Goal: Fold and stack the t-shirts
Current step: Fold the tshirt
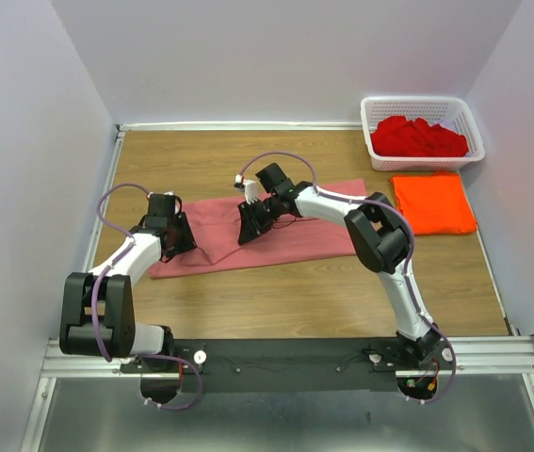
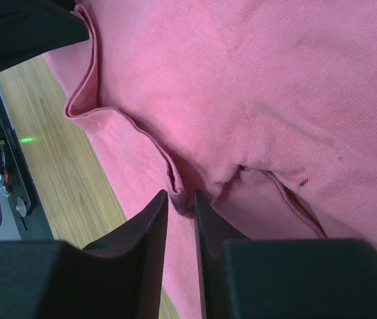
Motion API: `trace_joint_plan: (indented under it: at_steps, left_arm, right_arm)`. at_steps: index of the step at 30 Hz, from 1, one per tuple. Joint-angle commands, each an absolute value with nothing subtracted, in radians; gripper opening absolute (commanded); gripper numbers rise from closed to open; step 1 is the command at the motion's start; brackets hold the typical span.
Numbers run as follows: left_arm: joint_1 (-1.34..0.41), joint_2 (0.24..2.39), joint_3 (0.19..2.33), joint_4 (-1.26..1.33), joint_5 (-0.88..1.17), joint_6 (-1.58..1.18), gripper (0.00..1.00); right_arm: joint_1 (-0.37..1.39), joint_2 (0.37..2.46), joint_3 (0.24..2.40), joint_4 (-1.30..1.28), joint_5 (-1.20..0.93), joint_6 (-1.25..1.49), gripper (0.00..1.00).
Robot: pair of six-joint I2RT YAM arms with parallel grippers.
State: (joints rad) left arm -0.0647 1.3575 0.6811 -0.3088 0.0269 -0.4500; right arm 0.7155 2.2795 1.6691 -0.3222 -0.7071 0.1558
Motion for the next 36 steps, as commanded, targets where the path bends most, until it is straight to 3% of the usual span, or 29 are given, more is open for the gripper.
trace_joint_plan:
  at_steps: [1,11,20,22,36]
  left_arm:
    - [-0.058,1.335,0.660,-0.296,0.037,-0.457,0.49]
    - [-0.057,1.354,0.657,-0.279,0.069,-0.472,0.44]
    - [-0.051,1.327,0.658,-0.333,0.008,-0.518,0.04]
    - [-0.048,1.325,0.658,-0.350,0.008,-0.529,0.00]
    - [-0.005,1.289,0.655,-0.413,-0.133,-0.615,0.00]
  right_arm:
    - [0.726,2.276,1.672,-0.308,-0.729,0.146,0.27]
    - [0.727,2.267,1.660,-0.302,-0.727,0.150,0.25]
    - [0.727,2.253,1.649,-0.299,-0.704,0.155,0.18]
    - [0.727,2.249,1.646,-0.299,-0.698,0.156,0.16]
    - [0.727,2.224,1.618,-0.291,-0.621,0.186,0.10]
